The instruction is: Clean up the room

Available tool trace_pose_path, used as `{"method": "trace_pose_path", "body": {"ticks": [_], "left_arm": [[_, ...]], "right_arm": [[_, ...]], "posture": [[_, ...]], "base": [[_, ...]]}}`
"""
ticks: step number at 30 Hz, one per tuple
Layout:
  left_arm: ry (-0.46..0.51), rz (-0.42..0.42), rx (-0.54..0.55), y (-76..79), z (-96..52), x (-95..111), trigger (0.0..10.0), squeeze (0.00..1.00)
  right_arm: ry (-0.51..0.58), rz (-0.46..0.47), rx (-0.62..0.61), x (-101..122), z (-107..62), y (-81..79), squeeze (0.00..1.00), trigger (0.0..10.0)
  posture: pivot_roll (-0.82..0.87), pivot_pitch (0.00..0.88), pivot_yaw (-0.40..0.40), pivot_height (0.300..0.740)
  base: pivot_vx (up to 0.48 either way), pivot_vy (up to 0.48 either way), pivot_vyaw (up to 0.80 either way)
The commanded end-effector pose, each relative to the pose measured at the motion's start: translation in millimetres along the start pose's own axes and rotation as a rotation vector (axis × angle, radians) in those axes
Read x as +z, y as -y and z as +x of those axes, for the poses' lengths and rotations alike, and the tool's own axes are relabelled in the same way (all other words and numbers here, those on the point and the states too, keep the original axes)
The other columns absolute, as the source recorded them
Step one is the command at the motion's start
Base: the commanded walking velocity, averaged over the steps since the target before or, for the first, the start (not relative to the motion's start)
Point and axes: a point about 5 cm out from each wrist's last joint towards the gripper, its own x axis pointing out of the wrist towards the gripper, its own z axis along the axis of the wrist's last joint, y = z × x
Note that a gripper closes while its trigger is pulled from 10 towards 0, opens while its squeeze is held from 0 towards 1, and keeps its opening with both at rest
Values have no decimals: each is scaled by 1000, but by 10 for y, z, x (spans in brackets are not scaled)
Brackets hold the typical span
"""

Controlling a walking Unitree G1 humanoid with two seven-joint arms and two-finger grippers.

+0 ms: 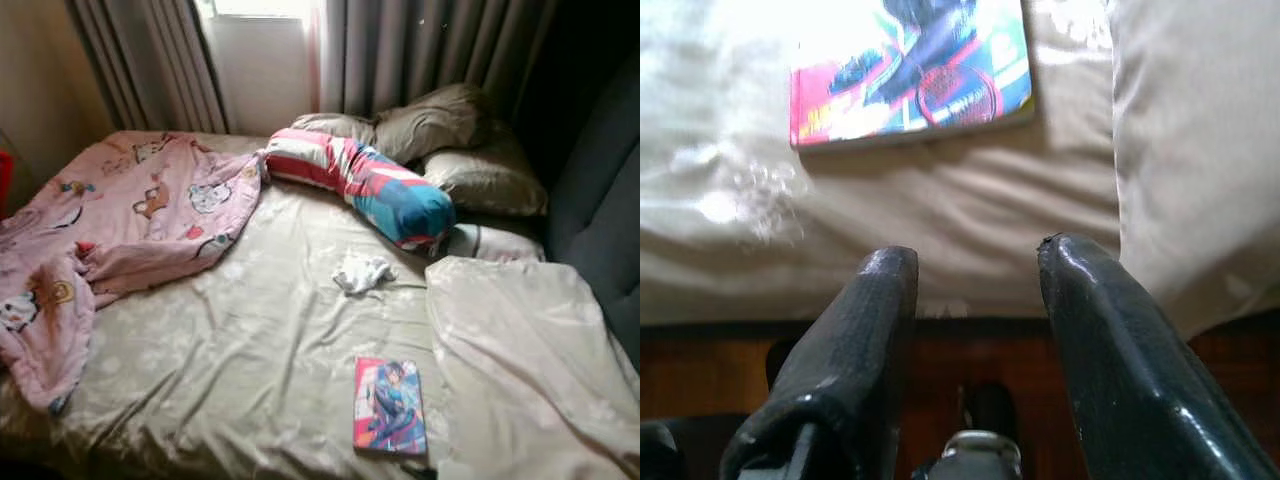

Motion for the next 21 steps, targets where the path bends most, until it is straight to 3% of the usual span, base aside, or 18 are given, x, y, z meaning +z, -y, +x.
{"method": "trace_pose_path", "body": {"ticks": [1,10,15,21], "left_arm": [[-33,-1,13,-8,-13,-64,10000,0],[-23,5,-10,204,32,0,10000,0],[-13,7,-13,238,56,63,10000,0],[-4,7,-9,223,81,147,10000,0]], "right_arm": [[-22,15,-7,-61,-16,8,0,10000],[-18,-11,3,-51,-13,-4,0,10000],[-14,-18,6,-43,-10,-14,0,10000],[-10,3,3,-30,-6,-18,0,10000]], "posture": [[30,145,25,740],[32,145,26,740],[32,145,26,740],[35,145,25,740]], "base": [[0,311,0],[0,324,80],[0,332,779],[0,435,0]]}}
